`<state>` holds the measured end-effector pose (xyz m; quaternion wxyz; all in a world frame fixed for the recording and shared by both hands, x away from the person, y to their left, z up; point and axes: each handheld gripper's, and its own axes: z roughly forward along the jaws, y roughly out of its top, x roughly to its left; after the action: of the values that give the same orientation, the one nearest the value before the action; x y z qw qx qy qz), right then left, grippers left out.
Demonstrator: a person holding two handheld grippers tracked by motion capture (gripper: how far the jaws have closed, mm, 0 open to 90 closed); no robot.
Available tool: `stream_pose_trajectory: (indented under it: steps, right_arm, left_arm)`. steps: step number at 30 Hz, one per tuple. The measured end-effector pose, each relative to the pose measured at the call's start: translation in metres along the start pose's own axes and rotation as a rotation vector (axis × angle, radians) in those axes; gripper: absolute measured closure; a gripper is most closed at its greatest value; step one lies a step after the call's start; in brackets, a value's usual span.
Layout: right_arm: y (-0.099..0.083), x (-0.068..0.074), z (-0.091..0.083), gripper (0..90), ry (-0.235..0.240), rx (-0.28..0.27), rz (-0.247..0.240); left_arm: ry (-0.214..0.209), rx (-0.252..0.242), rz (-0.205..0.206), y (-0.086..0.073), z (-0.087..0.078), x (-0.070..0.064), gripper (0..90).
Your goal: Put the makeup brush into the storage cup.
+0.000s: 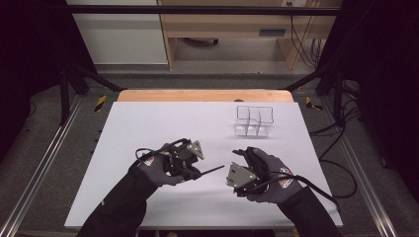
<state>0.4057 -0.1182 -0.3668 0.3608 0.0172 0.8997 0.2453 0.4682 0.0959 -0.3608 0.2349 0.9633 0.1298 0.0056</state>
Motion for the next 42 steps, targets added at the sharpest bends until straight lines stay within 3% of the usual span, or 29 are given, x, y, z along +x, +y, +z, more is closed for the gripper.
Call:
stream_pose_trajectory:
  steps: [22,30,42]
  right_arm:
    - [0.013,0.02,0.014,37.6,0.026,0.036,-0.221]
    - [0.015,0.022,0.017,44.4,0.036,0.03,-0.262]
    - [0.016,0.023,0.021,56.3,0.078,0.02,-0.275]
  left_arm:
    - [-0.045,0.02,0.023,0.015,0.007,-0.007,82.4]
    - [-0.059,0.022,0.022,0.021,0.008,-0.009,82.4]
    - [-0.061,0.035,0.027,0.028,0.011,-0.012,82.4]
